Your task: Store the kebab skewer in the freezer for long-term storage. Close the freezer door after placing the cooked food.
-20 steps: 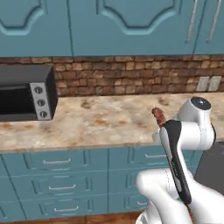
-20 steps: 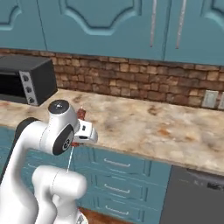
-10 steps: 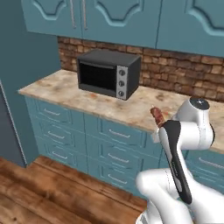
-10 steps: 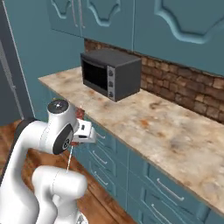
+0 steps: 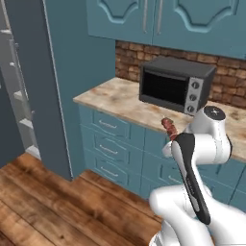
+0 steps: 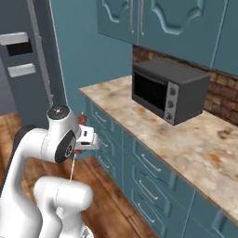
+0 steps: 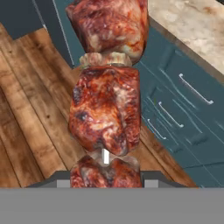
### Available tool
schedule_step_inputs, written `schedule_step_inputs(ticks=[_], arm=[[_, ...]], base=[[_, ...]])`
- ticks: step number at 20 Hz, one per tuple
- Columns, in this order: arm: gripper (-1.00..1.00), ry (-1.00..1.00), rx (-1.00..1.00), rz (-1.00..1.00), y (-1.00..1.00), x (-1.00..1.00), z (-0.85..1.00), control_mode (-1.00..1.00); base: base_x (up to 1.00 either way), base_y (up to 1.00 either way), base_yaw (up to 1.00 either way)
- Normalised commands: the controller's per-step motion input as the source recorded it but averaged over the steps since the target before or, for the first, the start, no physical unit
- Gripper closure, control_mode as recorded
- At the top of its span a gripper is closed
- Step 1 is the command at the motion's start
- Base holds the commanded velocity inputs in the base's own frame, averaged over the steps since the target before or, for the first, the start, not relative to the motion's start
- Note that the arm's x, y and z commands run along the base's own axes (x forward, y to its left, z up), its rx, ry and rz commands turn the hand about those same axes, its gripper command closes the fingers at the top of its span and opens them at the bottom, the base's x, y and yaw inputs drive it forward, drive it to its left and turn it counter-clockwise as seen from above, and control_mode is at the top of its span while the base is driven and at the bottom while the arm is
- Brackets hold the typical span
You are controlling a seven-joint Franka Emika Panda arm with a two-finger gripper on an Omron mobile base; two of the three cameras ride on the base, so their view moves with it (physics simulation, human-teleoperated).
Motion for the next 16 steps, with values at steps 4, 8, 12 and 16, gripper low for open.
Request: schedule_step_inputs(ticks=[4,8,12,16], arm=[[1.0,0.0,0.0,0.0,0.0,0.0,0.0,1.0],[1.0,0.0,0.0,0.0,0.0,0.0,0.0,1.0],[1.0,0.0,0.0,0.0,0.0,0.0,0.0,1.0],[1.0,0.0,0.0,0.0,0.0,0.0,0.0,1.0]], base=[[0.41,1.0,0.17],[0.47,1.0,0.0],[0.55,1.0,-0.02],[0.48,1.0,-0.01]])
